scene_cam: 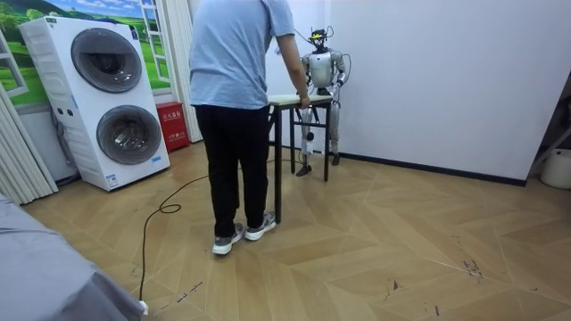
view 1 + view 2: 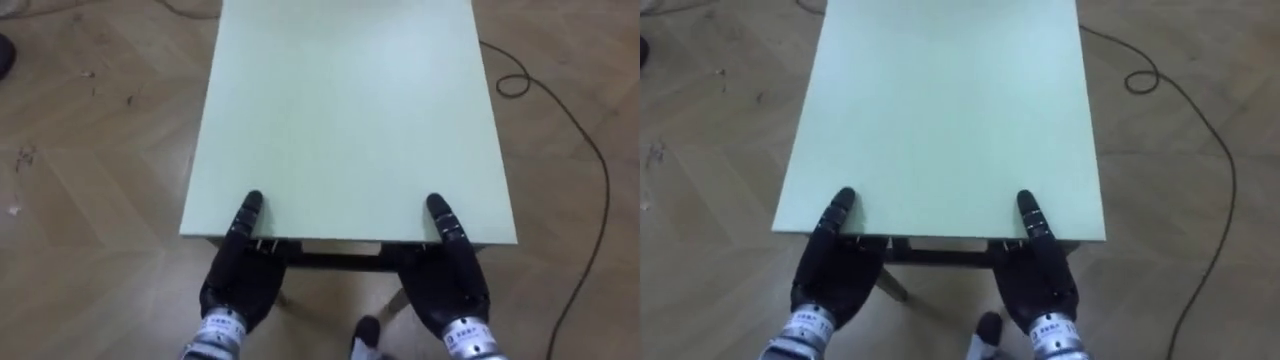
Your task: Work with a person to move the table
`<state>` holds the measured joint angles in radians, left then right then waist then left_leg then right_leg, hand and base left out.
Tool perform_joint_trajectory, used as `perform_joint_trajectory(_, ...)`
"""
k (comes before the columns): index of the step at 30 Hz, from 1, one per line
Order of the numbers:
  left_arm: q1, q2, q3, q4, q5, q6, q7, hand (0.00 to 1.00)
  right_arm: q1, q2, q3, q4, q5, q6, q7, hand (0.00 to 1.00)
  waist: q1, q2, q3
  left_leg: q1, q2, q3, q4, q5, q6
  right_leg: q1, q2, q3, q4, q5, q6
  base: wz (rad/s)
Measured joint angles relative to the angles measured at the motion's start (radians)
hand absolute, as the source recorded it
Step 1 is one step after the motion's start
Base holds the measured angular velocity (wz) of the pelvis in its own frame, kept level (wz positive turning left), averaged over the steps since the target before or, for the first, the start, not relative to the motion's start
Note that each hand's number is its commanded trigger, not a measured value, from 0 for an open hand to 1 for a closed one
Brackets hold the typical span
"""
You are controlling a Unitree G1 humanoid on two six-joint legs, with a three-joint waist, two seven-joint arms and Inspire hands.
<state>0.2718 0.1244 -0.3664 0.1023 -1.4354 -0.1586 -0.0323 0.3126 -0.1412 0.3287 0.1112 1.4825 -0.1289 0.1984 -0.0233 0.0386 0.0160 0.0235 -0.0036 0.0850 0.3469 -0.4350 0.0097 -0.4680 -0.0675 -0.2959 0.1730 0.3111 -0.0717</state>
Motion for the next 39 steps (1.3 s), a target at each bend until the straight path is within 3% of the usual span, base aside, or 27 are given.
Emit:
perform_joint_trajectory(1, 0.010, 0.000, 0.000, 0.001, -0.004, 0.001, 0.000, 1.00, -0.006, -0.001, -0.001, 0.014, 0.000, 0.009, 0.000, 1.00, -0.002, -0.003, 0.0014, -0.015, -0.010, 0.021, 0.009, 0.012, 0.020, 0.000, -0.009, 0.059, -0.031, 0.071, 0.091, -0.11)
perform_joint_trajectory(2, 0.021, -0.002, 0.000, 0.003, -0.004, 0.002, 0.000, 1.00, -0.005, -0.003, -0.009, 0.020, -0.004, 0.017, 0.001, 1.00, -0.003, -0.003, 0.0066, -0.026, -0.002, 0.068, 0.022, 0.020, 0.027, 0.000, -0.020, 0.092, 0.006, 0.057, 0.118, 0.00)
perform_joint_trajectory(3, 0.023, -0.004, -0.001, 0.008, -0.004, 0.005, 0.001, 1.00, 0.004, -0.004, -0.010, 0.021, -0.005, 0.021, 0.002, 1.00, -0.007, 0.000, 0.0086, -0.026, 0.010, 0.091, 0.026, 0.025, 0.024, 0.000, -0.026, 0.093, 0.081, -0.030, 0.115, 0.36)
perform_joint_trajectory(4, 0.025, 0.001, -0.008, 0.009, 0.000, 0.008, 0.001, 1.00, 0.024, -0.002, -0.013, 0.021, 0.003, 0.021, 0.013, 1.00, -0.017, -0.001, 0.0092, -0.033, 0.030, 0.116, 0.018, 0.046, 0.017, 0.009, -0.048, 0.090, 0.228, -0.200, 0.079, 0.70)
perform_joint_trajectory(5, 0.024, 0.005, -0.013, 0.009, 0.011, 0.007, 0.001, 1.00, 0.033, -0.003, -0.013, 0.021, 0.014, 0.020, 0.023, 1.00, -0.036, -0.006, 0.0080, -0.040, 0.044, 0.142, 0.002, 0.071, 0.005, 0.030, -0.082, 0.091, 0.356, -0.335, 0.074, 0.79)
perform_joint_trajectory(6, 0.023, 0.003, -0.015, 0.009, 0.017, 0.007, 0.002, 1.00, 0.036, -0.005, -0.014, 0.020, 0.020, 0.019, 0.025, 1.00, -0.043, -0.006, 0.0078, -0.041, 0.051, 0.153, -0.005, 0.081, -0.001, 0.046, -0.099, 0.093, 0.415, -0.389, 0.078, 0.72)
perform_joint_trajectory(7, 0.025, -0.001, -0.016, 0.009, 0.027, 0.007, 0.002, 1.00, 0.040, -0.007, -0.013, 0.018, 0.028, 0.015, 0.026, 1.00, -0.049, -0.007, 0.0073, -0.044, 0.059, 0.172, -0.009, 0.091, -0.011, 0.092, -0.120, 0.107, 0.480, -0.463, 0.101, 0.30)
perform_joint_trajectory(8, 0.025, 0.003, -0.014, 0.005, 0.029, 0.007, 0.002, 1.00, 0.038, -0.007, -0.004, 0.018, 0.036, 0.007, 0.024, 1.00, -0.037, -0.019, 0.0075, -0.046, 0.052, 0.175, -0.002, 0.097, -0.018, 0.121, -0.108, 0.129, 0.448, -0.492, 0.123, 0.05)
perform_joint_trajectory(9, 0.025, 0.002, -0.013, 0.004, 0.030, 0.007, 0.002, 1.00, 0.036, -0.009, 0.002, 0.018, 0.040, 0.003, 0.024, 1.00, -0.024, -0.021, 0.0071, -0.046, 0.043, 0.175, -0.001, 0.098, -0.020, 0.128, -0.097, 0.131, 0.423, -0.495, 0.120, -0.44)
perform_joint_trajectory(11, 0.026, -0.001, -0.009, 0.001, 0.036, 0.006, 0.002, 1.00, 0.023, -0.014, 0.022, 0.016, 0.047, -0.007, 0.021, 1.00, 0.027, -0.012, 0.0054, -0.055, 0.046, 0.164, -0.016, 0.106, -0.016, 0.151, -0.055, 0.131, 0.307, -0.452, 0.085, -0.63)
perform_joint_trajectory(14, 0.028, 0.012, -0.005, -0.004, 0.035, 0.004, 0.002, 1.00, 0.024, -0.015, 0.031, 0.016, 0.047, -0.021, 0.015, 1.00, 0.032, -0.016, 0.0050, -0.040, 0.059, 0.156, -0.056, 0.134, -0.013, 0.206, -0.021, 0.131, 0.186, -0.383, 0.087, -0.08)
perform_joint_trajectory(19, 0.062, 0.015, 0.008, -0.035, 0.048, -0.001, 0.002, 1.00, 0.024, -0.015, 0.049, 0.010, 0.042, -0.028, 0.014, 1.00, 0.031, -0.025, 0.0019, -0.034, 0.063, 0.165, -0.082, 0.148, -0.005, 0.241, -0.003, 0.131, 0.089, -0.329, 0.093, -0.07)
perform_joint_trajectory(26, 0.115, 0.014, 0.013, -0.056, 0.054, -0.006, -0.018, 1.00, 0.020, -0.027, 0.065, 0.010, 0.019, -0.034, 0.019, 1.00, 0.036, -0.031, 0.0015, -0.024, 0.064, 0.153, -0.111, 0.149, -0.004, 0.256, 0.002, 0.117, 0.063, -0.326, 0.095, 0.04)
perform_joint_trajectory(39, 0.133, 0.025, 0.025, -0.077, 0.054, -0.006, -0.036, 1.00, -0.002, -0.027, 0.070, 0.007, 0.005, -0.030, 0.022, 1.00, 0.077, -0.029, 0.0022, -0.013, 0.068, 0.120, -0.117, 0.153, 0.001, 0.286, -0.002, 0.066, 0.037, -0.326, 0.096, 0.08)
